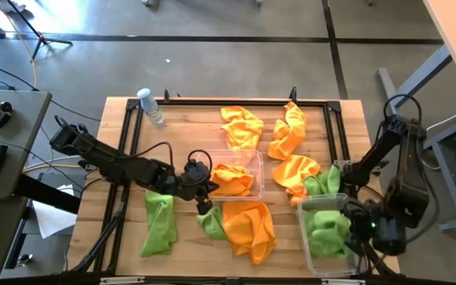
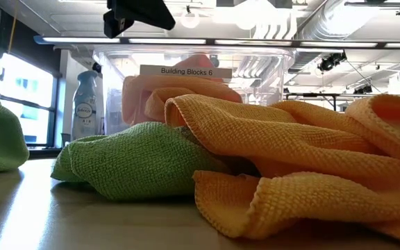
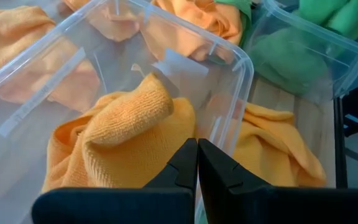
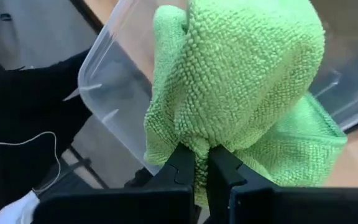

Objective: Sort microfiber towel by color & place in baskets
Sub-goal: Put the green towel into the bottom transparent bin

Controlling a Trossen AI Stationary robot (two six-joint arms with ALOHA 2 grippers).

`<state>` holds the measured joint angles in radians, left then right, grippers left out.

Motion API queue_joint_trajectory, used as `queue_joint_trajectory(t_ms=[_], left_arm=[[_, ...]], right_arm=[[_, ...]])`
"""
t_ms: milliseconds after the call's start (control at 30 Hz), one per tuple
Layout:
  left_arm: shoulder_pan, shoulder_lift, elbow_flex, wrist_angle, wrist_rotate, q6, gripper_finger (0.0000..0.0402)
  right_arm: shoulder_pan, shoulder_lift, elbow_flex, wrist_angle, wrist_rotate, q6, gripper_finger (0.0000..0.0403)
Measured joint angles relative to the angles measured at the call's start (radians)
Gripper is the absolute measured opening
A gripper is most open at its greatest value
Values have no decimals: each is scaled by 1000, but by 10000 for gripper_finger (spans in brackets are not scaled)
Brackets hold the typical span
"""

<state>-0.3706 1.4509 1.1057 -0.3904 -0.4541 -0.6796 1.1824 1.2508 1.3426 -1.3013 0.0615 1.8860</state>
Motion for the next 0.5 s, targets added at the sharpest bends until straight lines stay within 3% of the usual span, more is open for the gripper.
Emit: queue_joint_trajectory(t_ms=[100, 300, 500], left_arm=[[0, 0, 0, 0, 0, 0, 0], [3, 0, 0, 0, 1, 2, 0], [3, 0, 0, 0, 2, 0, 0]], right_arm=[[6, 24, 0, -13, 32, -29, 0], [-15, 78, 0, -101, 144, -249, 0], [-67, 157, 0, -120, 121, -541, 0]])
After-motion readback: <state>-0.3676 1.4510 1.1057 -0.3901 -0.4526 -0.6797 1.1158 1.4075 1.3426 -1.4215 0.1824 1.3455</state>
